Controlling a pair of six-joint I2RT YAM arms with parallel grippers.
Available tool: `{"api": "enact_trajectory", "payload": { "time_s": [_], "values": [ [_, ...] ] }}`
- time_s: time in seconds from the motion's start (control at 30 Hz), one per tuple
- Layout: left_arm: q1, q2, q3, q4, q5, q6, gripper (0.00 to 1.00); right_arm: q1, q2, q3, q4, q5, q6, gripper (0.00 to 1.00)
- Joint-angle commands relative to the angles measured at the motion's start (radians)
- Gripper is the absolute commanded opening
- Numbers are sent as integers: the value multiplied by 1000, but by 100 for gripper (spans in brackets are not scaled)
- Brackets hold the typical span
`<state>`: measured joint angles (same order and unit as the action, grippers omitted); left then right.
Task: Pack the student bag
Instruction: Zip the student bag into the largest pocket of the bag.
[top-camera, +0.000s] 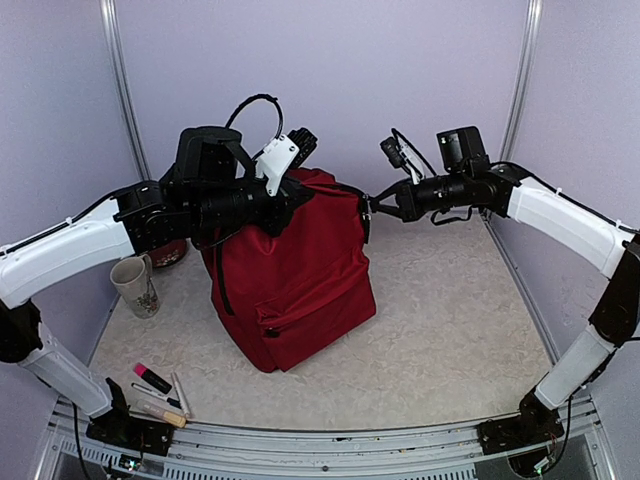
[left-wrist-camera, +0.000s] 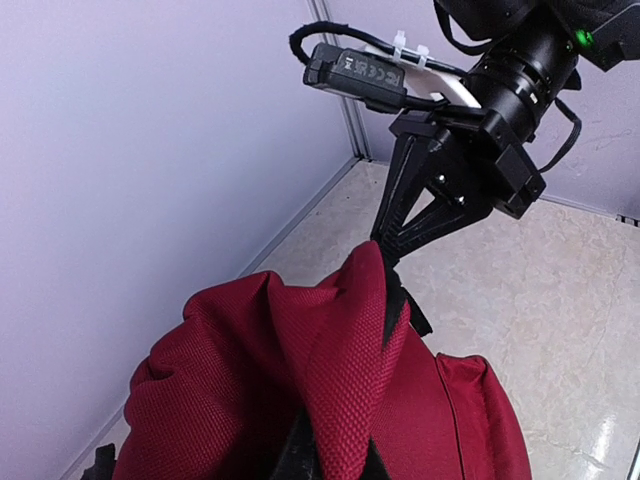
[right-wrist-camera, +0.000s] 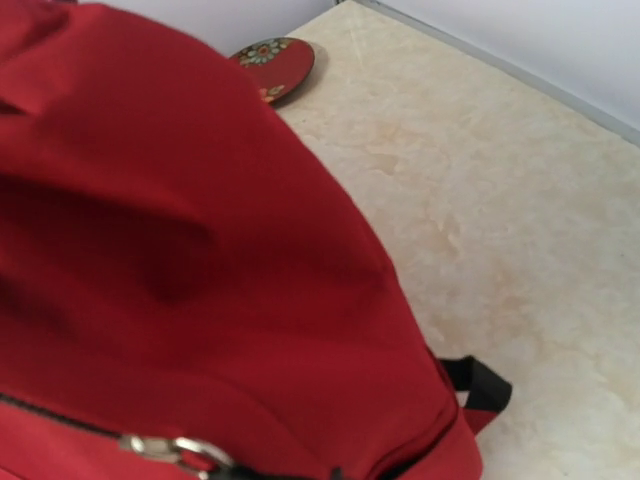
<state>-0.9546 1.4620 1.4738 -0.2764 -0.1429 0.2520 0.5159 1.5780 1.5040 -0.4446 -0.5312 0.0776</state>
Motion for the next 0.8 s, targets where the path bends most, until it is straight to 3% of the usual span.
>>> {"api": "enact_trajectory", "payload": {
  "time_s": [0.0,0.77],
  "values": [
    [26,-124,7,150,42,0,0,-63,12,-112,45,68,37,0],
    [113,-139,45,131,-6,-81,0,-63,-20,-474,270,-46,127,0]
  ]
}}
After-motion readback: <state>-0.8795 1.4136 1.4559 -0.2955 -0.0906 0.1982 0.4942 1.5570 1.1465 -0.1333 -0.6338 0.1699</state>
